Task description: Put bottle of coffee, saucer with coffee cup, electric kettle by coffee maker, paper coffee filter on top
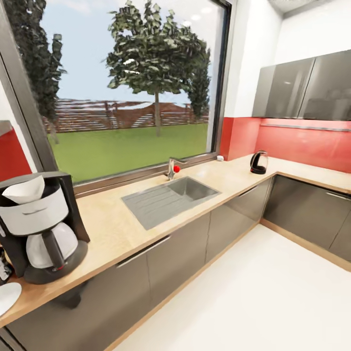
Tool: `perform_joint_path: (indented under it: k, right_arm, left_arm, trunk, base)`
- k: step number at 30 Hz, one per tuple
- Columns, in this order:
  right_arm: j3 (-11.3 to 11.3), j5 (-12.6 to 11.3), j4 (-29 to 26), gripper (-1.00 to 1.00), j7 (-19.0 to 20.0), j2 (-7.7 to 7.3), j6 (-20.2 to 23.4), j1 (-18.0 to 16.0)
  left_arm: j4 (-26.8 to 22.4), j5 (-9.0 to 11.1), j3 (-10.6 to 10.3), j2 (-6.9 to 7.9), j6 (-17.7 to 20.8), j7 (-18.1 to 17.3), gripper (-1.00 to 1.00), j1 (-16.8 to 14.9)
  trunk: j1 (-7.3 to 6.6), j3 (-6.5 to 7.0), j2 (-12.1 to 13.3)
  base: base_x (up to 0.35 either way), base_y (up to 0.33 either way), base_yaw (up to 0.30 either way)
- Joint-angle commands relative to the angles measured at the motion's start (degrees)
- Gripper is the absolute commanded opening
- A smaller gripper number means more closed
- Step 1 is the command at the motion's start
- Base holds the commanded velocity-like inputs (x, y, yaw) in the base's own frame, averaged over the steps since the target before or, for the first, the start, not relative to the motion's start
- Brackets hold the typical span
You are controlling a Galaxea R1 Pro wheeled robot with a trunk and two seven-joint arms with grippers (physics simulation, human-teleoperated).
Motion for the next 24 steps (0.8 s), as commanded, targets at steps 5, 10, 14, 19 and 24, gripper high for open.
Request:
perform_joint_path:
  k: [5,10,14,19,24]
  right_arm:
    - [0.18,-0.58,0.06,1.0,-0.02,0.02,-0.22,-0.03]
    - [0.18,-0.58,0.06,1.0,-0.06,0.0,-0.22,-0.03]
    - [0.18,-0.6,0.06,1.0,-0.08,0.02,-0.22,-0.03]
    - [0.18,-0.6,0.06,1.0,-0.08,-0.01,-0.22,-0.03]
    - [0.18,-0.66,0.06,1.0,-0.07,-0.01,-0.22,-0.03]
  left_arm:
    - [0.07,-0.6,0.49,-0.09,-0.02,0.2,1.0,0.0]
    - [0.08,-0.6,0.49,-0.11,-0.02,0.21,1.0,0.05]
    - [0.09,-0.6,0.49,-0.11,-0.02,0.22,1.0,0.06]
    - [0.09,-0.6,0.49,-0.12,-0.02,0.21,1.0,0.07]
    - [0.16,-0.54,0.49,-0.1,0.03,0.26,1.0,0.14]
  trunk:
    - [0.05,-0.06,-0.06]
    - [0.05,-0.06,-0.06]
    - [0.05,-0.06,-0.06]
    - [0.05,-0.06,-0.06]
    - [0.05,-0.06,-0.06]
  base:
    - [0.245,-0.17,-0.3]
    - [0.245,-0.173,-0.3]
    - [0.217,-0.215,-0.3]
    - [0.141,-0.272,-0.3]
    - [0.047,-0.302,-0.3]
